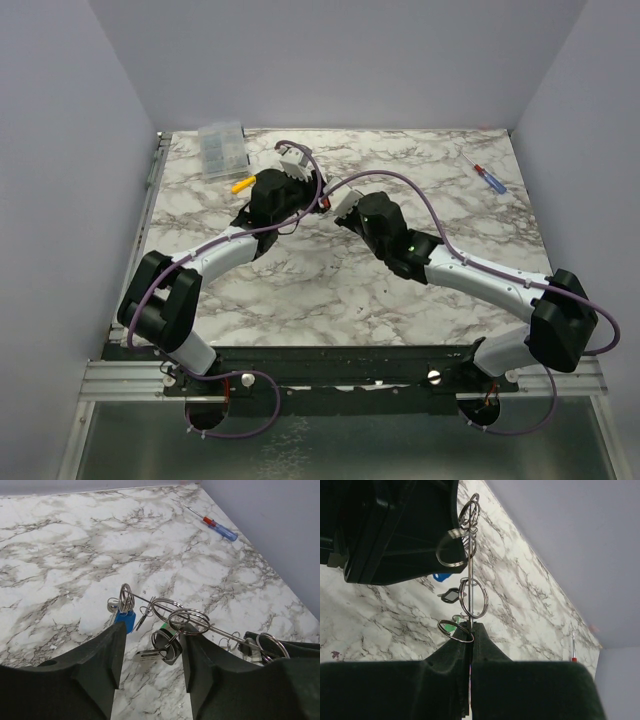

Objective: Remove the keys from the keyring

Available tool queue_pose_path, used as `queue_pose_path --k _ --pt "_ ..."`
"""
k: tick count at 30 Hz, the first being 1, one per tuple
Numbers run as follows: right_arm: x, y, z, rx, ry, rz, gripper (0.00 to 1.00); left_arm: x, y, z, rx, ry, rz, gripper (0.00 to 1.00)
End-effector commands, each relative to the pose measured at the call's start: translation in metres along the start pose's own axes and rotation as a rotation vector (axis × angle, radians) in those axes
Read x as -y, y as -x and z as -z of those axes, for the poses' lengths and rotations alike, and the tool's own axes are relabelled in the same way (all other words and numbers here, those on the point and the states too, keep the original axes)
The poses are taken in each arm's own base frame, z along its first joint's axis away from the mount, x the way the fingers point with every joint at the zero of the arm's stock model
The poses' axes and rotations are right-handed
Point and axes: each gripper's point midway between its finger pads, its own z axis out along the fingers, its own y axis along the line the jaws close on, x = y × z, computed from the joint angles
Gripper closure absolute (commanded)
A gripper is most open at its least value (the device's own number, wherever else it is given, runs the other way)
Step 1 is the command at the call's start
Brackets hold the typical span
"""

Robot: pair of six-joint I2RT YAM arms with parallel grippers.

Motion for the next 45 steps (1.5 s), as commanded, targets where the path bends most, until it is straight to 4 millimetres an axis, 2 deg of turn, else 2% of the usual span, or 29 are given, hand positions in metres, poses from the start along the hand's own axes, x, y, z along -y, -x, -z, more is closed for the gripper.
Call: queue_pose_path --k 1,3,9,10,13,17,26,30,31,36,38,42,45 --pt "0.009 0.015 0.002 0.036 -0.040 -0.042 0.99 0.017 0.015 0.001 0.043 -0.083 -0.005 0.49" --pt "0.009 0.015 0.003 0.036 -0.039 -0.045 0.99 0.016 0.016 0.001 0.046 -0.080 -0.012 0.58" --pt "0.006 0.012 0.005 0.031 -0.022 -0.054 0.99 0.015 0.018 0.005 0.047 -0.085 -0.036 0.98" --pt "0.005 0.010 0.006 0.026 -0.011 -0.060 0.99 0.014 0.017 0.006 0.038 -0.080 -0.042 1.00" --pt "0.007 0.002 0.005 0.004 0.007 -0.094 0.99 0.010 0.010 0.009 -0.011 -0.078 -0.078 1.00" --pt "0.009 -0.009 0.008 0.000 0.046 -0.158 0.99 0.010 -0.010 0.020 -0.151 -0.102 -0.157 1.00" --pt "-0.039 -0.044 0.019 -0.021 0.232 -0.166 0.99 -0.003 -0.047 0.039 -0.369 -0.117 -0.309 1.00" --pt "-0.055 -0.051 0.025 0.019 0.284 -0.170 0.99 -0.005 -0.058 0.043 -0.412 -0.138 -0.345 1.00" --pt "-0.062 -0.052 0.029 0.034 0.320 -0.170 0.94 -0.007 -0.061 0.045 -0.423 -0.140 -0.357 1.00" --pt "-0.087 -0.058 0.045 0.051 0.458 -0.168 0.54 -0.013 -0.072 0.052 -0.477 -0.156 -0.430 1.00" --pt "-0.092 -0.057 0.053 0.057 0.508 -0.170 0.42 -0.016 -0.073 0.056 -0.499 -0.160 -0.467 1.00" --pt "-0.090 -0.047 0.064 0.069 0.596 -0.231 0.29 -0.015 -0.076 0.068 -0.558 -0.203 -0.561 1.00" --pt "-0.079 -0.036 0.071 0.088 0.651 -0.290 0.26 -0.020 -0.076 0.081 -0.630 -0.242 -0.692 1.00"
